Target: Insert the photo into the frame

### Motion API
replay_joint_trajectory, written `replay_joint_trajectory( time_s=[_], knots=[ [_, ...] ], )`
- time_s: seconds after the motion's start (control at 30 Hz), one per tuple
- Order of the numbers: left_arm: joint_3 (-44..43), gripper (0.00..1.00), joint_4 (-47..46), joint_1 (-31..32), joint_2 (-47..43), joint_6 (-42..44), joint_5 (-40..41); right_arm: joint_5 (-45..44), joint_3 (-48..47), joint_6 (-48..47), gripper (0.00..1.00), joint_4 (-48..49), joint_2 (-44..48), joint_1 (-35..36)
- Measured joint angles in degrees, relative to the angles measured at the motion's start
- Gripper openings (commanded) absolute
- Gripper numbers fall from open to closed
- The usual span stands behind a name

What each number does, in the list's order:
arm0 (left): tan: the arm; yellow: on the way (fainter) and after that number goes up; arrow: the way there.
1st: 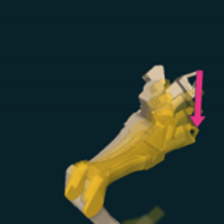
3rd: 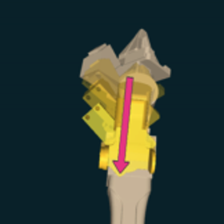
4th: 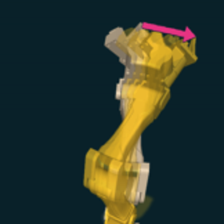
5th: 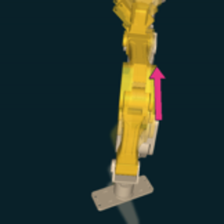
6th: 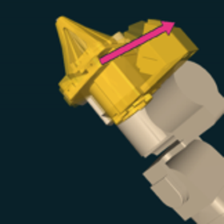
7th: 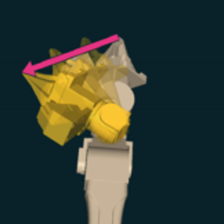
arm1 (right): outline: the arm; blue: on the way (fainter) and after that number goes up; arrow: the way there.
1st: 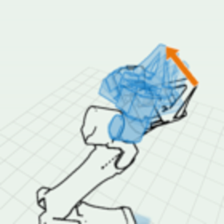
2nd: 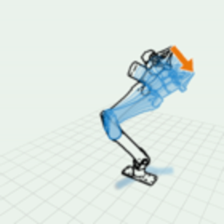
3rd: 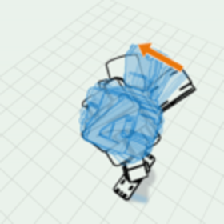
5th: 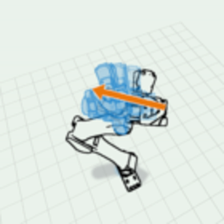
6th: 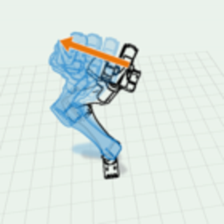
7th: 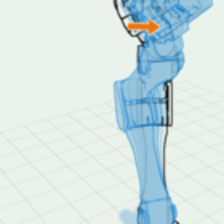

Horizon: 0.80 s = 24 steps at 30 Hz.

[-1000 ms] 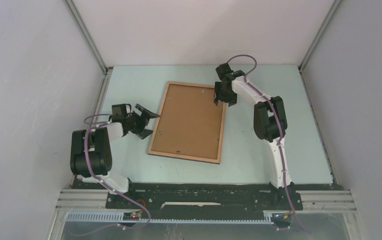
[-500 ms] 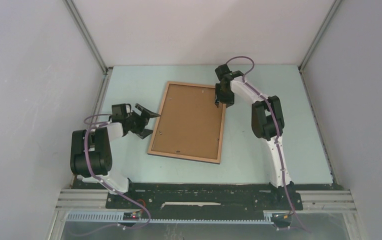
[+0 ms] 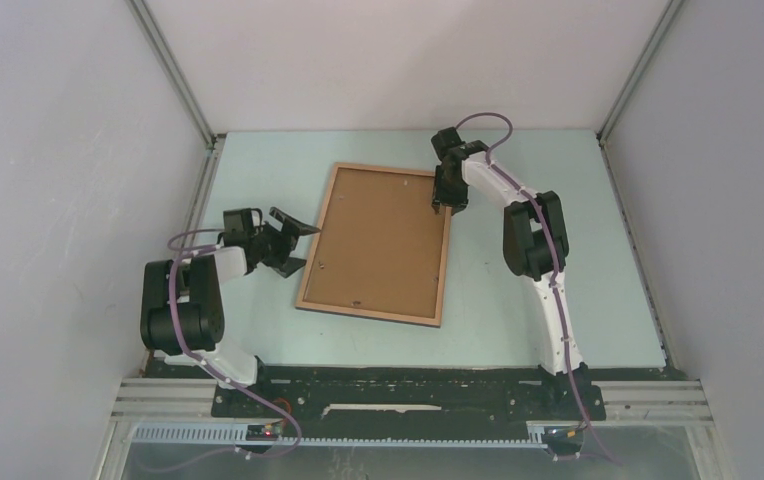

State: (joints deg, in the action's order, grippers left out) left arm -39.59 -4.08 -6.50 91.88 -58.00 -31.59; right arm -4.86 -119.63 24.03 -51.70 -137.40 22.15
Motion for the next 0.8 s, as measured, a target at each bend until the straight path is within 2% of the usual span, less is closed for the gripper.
replay_joint_trajectory(
  time_s=[0.07,0.37,0.6,0.8],
  knots=[
    [0.35,0.99,-0.5,0.0,-0.02,-0.04,0.04,-0.11,0.0,0.81,0.0,0.15,0.0,-0.07],
    [0.57,0.99,-0.98,0.0,-0.02,-0.35,0.33,1.75,3.56,9.01,0.0,4.55,1.11,-1.95],
    [0.92,0.99,-1.46,-0.02,-0.04,-0.55,0.42,1.99,17.88,18.56,0.0,17.16,8.13,-2.69],
    [0.92,0.99,-1.53,-0.02,-0.04,-0.94,0.44,2.54,27.52,22.71,0.0,27.41,12.55,-3.19]
  ],
)
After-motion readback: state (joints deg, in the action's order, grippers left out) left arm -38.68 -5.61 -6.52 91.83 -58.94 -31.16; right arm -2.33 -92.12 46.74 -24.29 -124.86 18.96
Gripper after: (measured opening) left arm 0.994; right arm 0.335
